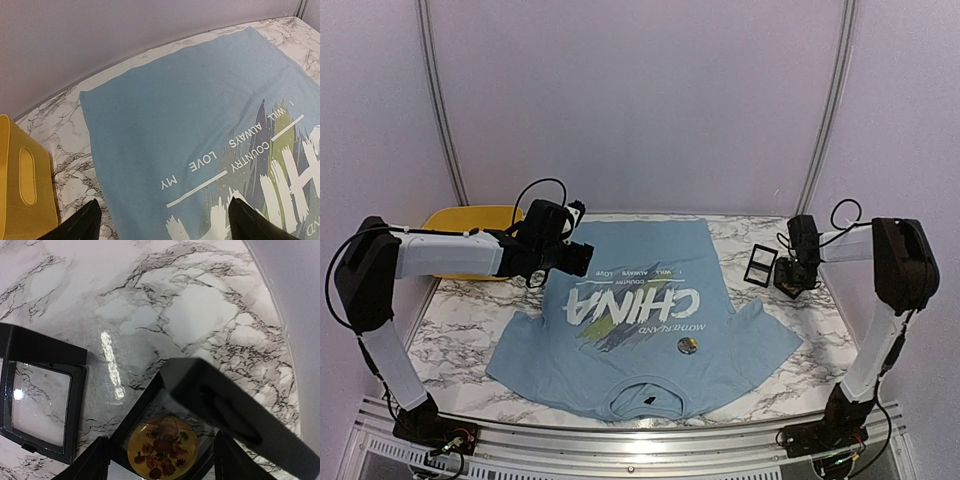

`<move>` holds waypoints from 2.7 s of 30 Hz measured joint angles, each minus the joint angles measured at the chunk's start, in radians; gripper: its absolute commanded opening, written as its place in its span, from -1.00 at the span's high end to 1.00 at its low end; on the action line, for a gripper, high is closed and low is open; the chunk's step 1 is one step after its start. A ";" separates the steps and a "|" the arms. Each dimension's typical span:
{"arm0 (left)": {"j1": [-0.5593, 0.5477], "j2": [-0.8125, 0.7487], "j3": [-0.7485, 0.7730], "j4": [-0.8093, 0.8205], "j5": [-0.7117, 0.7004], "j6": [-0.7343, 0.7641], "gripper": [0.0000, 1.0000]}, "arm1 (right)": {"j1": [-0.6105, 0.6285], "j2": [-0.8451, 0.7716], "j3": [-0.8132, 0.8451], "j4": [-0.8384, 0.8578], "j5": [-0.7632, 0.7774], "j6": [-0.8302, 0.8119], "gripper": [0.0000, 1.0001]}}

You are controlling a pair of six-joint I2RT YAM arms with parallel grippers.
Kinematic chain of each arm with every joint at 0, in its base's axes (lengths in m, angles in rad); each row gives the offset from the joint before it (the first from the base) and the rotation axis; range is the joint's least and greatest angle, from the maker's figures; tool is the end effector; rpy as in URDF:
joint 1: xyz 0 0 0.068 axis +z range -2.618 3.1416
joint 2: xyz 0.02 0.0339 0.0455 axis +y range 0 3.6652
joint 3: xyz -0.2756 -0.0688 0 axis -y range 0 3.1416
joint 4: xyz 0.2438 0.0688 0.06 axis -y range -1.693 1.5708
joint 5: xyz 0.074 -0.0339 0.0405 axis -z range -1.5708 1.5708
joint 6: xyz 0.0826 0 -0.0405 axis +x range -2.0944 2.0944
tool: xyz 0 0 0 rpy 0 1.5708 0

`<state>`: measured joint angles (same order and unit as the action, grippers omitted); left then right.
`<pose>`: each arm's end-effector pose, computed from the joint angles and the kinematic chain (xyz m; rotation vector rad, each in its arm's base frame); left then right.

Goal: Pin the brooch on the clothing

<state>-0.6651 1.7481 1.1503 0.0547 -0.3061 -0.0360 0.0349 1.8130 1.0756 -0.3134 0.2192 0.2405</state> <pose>0.3574 -0.2487 0.2182 0.4713 2.0338 -0.1018 0.3841 -0.0046 0.1274 0.3414 2.5704 -0.1879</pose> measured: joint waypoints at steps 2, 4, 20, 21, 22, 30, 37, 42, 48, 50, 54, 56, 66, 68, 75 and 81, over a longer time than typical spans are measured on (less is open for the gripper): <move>-0.001 0.000 0.000 0.000 0.001 0.002 -0.81 | -0.003 0.026 0.013 0.009 -0.007 0.002 -0.31; -0.001 0.000 0.000 0.000 0.002 0.003 -0.81 | -0.005 0.031 0.020 0.018 -0.016 0.001 -0.30; -0.003 0.000 0.000 0.000 0.002 0.022 -0.82 | -0.011 0.030 -0.016 0.052 -0.109 -0.013 0.15; -0.004 0.000 0.000 0.000 0.002 0.022 -0.81 | -0.011 0.026 -0.020 0.052 -0.111 -0.017 0.21; -0.004 0.000 0.000 0.000 0.002 0.022 -0.81 | -0.011 0.023 -0.024 0.051 -0.113 -0.019 0.27; -0.008 0.000 0.000 0.000 0.002 0.042 -0.81 | -0.011 -0.002 -0.039 0.050 -0.124 -0.037 0.48; -0.017 0.000 0.000 0.000 0.002 0.059 -0.80 | -0.011 -0.019 -0.041 0.050 -0.151 -0.065 0.51; -0.030 -0.013 -0.027 0.034 0.028 0.090 -0.78 | -0.011 -0.066 -0.061 0.050 -0.187 -0.097 0.54; -0.097 -0.105 -0.146 0.146 0.148 0.298 -0.76 | 0.035 -0.173 -0.082 0.048 -0.277 -0.190 0.58; -0.127 -0.142 -0.186 0.191 0.225 0.399 -0.76 | 0.086 -0.221 -0.084 0.049 -0.319 -0.232 0.61; -0.162 -0.213 -0.236 0.251 0.439 0.599 -0.75 | 0.212 -0.314 -0.083 0.047 -0.457 -0.329 0.59; -0.162 -0.239 -0.237 0.272 0.540 0.686 -0.73 | 0.267 -0.349 -0.081 0.035 -0.552 -0.386 0.58; -0.251 -0.337 -0.206 0.228 0.721 0.974 -0.38 | 0.608 -0.464 -0.061 -0.025 -0.897 -0.553 0.62; -0.296 -0.331 -0.174 0.166 0.695 1.037 -0.31 | 0.649 -0.466 -0.045 -0.040 -0.922 -0.568 0.62; -0.369 -0.334 -0.158 0.082 0.616 1.181 0.15 | 0.746 -0.454 0.012 -0.111 -0.935 -0.612 0.62; -0.393 -0.331 -0.158 0.064 0.558 1.238 0.30 | 0.802 -0.403 0.050 -0.151 -0.932 -0.636 0.62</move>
<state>-1.0576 1.4170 0.9924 0.1192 0.2523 1.2015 0.8368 1.4101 1.1255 -0.4644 -0.7124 -0.3950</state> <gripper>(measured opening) 0.358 0.330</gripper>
